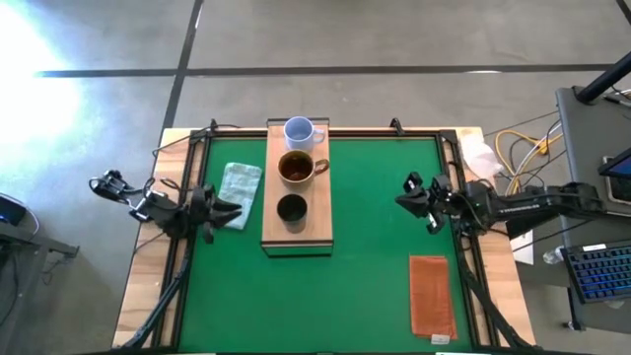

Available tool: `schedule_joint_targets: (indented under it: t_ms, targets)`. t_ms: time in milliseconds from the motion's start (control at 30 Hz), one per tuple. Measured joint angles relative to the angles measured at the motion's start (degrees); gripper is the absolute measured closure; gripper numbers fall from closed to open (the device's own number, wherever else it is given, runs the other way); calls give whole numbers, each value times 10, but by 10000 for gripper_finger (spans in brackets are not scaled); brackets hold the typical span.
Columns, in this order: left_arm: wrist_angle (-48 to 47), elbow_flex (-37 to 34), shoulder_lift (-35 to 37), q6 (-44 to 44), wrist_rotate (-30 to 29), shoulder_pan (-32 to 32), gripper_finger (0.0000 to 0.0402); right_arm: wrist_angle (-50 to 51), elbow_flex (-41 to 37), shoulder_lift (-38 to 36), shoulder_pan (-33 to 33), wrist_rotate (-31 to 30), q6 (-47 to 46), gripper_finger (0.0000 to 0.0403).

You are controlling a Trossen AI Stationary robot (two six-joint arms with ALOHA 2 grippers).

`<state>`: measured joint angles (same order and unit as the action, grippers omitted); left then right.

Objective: Stack small to large cups/mugs on shelf
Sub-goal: Return to Home Position

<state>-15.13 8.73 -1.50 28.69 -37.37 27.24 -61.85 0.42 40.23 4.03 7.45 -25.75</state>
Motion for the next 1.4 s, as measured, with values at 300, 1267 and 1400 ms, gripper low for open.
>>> schedule_joint_targets:
  t_ms: [300, 1267, 1400]
  targets:
    - [-163, 132, 0, -32, 19, -2, 306, 299, 51, -150, 98, 131, -52, 394]
    - [-101, -2, -11, 114, -110, -3, 306, 475, 1, -385, 133, -4, 2, 394]
    - [-82, -7, -21, 111, -140, -4, 306, 483, 1, -381, 133, 0, -10, 394]
